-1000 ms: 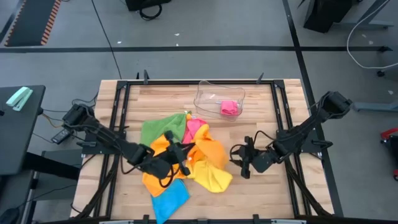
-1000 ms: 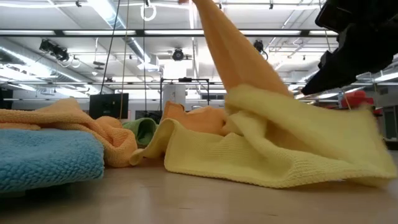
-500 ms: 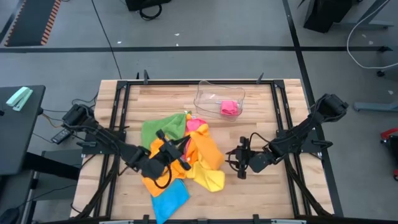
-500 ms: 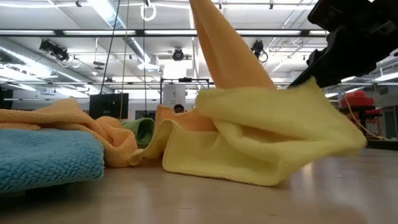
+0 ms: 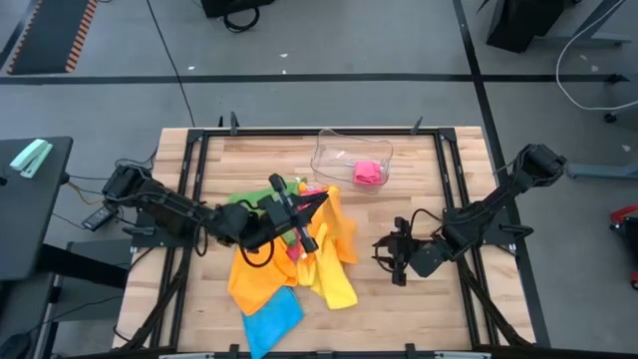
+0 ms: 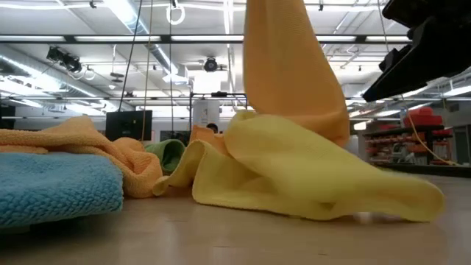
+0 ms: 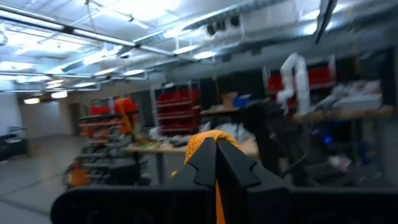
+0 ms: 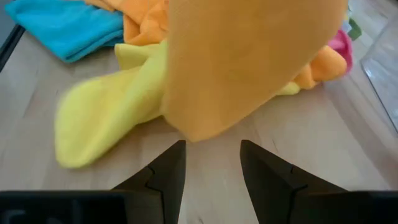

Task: Fold microfiber towels
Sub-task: Fold the right orange microfiber cloth

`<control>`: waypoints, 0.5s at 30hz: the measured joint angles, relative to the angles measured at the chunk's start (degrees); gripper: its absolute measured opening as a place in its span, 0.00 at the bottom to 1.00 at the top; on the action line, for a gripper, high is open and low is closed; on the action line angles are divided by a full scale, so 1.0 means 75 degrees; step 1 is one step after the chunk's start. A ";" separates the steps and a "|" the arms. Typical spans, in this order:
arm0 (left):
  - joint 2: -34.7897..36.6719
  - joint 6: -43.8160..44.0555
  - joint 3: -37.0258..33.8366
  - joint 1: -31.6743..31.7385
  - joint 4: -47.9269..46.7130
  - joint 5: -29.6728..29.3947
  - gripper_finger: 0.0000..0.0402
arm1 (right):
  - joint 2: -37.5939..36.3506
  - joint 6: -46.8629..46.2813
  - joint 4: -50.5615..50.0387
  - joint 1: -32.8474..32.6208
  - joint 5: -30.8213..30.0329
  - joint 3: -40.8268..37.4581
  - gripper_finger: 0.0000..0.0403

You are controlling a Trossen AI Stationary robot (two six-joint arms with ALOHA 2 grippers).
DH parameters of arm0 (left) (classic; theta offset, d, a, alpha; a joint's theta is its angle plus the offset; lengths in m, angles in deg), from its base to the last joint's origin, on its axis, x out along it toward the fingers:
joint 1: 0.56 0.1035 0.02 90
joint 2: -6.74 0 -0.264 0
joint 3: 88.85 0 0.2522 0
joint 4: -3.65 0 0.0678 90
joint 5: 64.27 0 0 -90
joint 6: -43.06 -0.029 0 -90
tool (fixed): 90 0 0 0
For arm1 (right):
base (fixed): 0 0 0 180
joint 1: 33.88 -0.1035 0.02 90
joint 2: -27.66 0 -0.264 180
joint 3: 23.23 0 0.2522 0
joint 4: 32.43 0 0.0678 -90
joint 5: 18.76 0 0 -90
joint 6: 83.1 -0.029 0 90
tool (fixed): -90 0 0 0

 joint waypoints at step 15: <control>0.0003 0.2652 0.0000 0.0534 -0.0678 0.3244 0.03 | -0.0544 0.0000 -0.0419 -0.0269 0.0006 0.0000 0.40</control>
